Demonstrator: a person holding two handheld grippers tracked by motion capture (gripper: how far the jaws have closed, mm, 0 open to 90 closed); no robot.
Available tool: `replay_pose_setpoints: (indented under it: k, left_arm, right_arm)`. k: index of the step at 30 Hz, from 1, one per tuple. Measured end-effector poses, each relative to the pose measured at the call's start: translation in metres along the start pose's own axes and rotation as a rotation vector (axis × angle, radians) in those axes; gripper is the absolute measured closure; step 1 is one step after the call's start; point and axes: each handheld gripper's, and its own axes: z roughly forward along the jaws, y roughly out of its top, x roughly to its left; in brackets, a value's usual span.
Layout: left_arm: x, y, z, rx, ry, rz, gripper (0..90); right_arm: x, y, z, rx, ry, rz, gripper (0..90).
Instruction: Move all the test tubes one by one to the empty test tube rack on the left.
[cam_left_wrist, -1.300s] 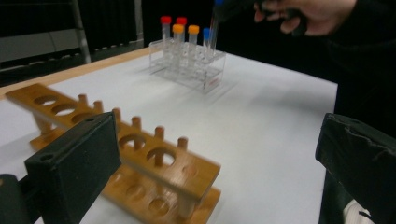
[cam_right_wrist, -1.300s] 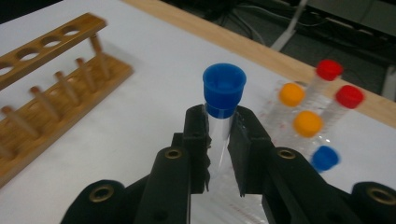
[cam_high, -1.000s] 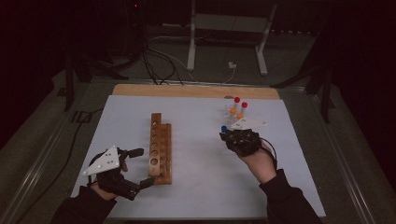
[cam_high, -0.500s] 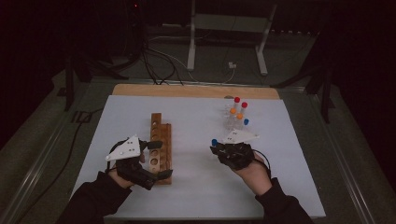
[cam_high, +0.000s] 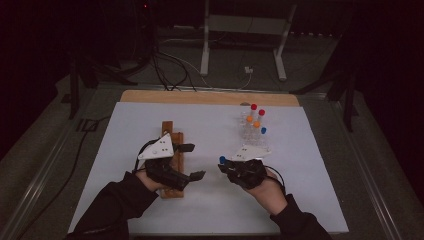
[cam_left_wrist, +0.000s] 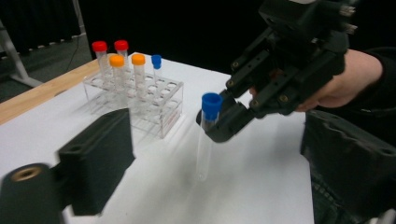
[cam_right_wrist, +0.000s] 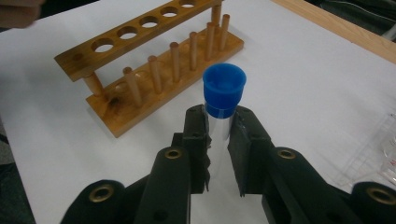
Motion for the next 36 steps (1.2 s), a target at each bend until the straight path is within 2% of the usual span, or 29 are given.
replay_pose_setpoints:
  k: [3,12,16,20,26,33,36]
  left_arm:
    - [0.000,0.002,0.007,0.009,0.002,-0.003,17.4]
    - [-0.002,0.008,0.024,0.024,-0.001,0.013,37.2]
    - [-0.002,0.009,0.030,0.032,-0.011,0.022,44.5]
    - [-0.003,0.007,0.036,0.040,-0.006,0.019,51.3]
    - [-0.004,0.006,0.046,0.066,0.001,0.035,61.0]
    - [-0.002,0.005,0.047,0.061,-0.010,0.024,73.7]
    - [-0.003,0.005,0.048,0.067,-0.005,0.038,76.3]
  right_arm:
    - [0.002,0.002,-0.001,-0.002,0.005,-0.008,77.1]
    - [0.007,0.004,0.000,-0.003,0.021,-0.013,77.1]
    - [0.007,0.005,0.000,-0.005,0.025,-0.016,77.1]
    - [0.007,0.004,0.001,-0.009,0.028,-0.011,77.1]
    - [0.009,0.004,0.003,-0.008,0.034,-0.012,77.1]
    - [0.007,0.004,0.002,-0.012,0.026,-0.009,77.1]
    - [0.006,0.004,0.003,-0.009,0.025,-0.007,77.1]
